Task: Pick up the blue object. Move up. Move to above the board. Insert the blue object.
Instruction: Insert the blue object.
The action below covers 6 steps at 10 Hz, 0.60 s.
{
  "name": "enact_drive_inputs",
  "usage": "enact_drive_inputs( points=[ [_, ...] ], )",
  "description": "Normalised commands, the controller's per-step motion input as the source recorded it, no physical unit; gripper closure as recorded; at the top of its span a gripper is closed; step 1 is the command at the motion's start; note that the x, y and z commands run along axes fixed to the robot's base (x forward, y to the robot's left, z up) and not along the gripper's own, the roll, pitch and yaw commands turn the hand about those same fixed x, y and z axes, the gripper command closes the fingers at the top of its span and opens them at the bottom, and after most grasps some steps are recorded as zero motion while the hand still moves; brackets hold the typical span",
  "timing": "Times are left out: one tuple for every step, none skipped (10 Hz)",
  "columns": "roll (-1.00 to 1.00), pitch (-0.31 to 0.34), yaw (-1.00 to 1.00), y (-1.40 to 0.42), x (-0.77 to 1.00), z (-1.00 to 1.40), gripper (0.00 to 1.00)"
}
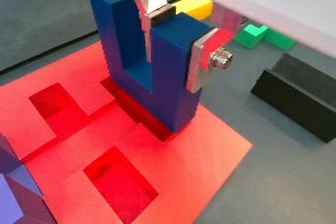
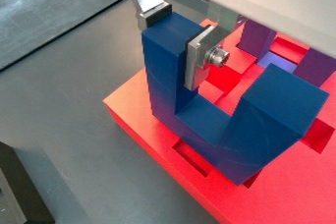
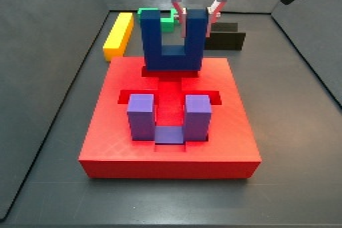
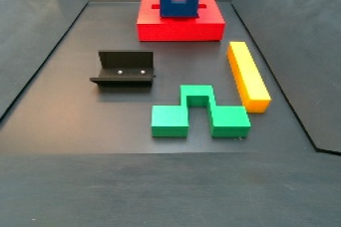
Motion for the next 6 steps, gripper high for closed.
enact_drive_inputs(
  points=[
    [0.0,-0.056,0.15,-0.15,0.0,-0.03,1.0],
    [0.0,-0.049,0.09,-0.15,0.0,-0.09,1.0],
    [0.03,0.0,0.01,-0.01,-0.04,-0.11,1.0],
    [0.02,0.0,0.0,0.0,-0.1,-0.13,1.0],
    [0.01,0.0,0.0,0.06,-0.03,-0.19,1.0],
    [0.04,0.0,0.0,0.1,0.0,-0.24,1.0]
  ],
)
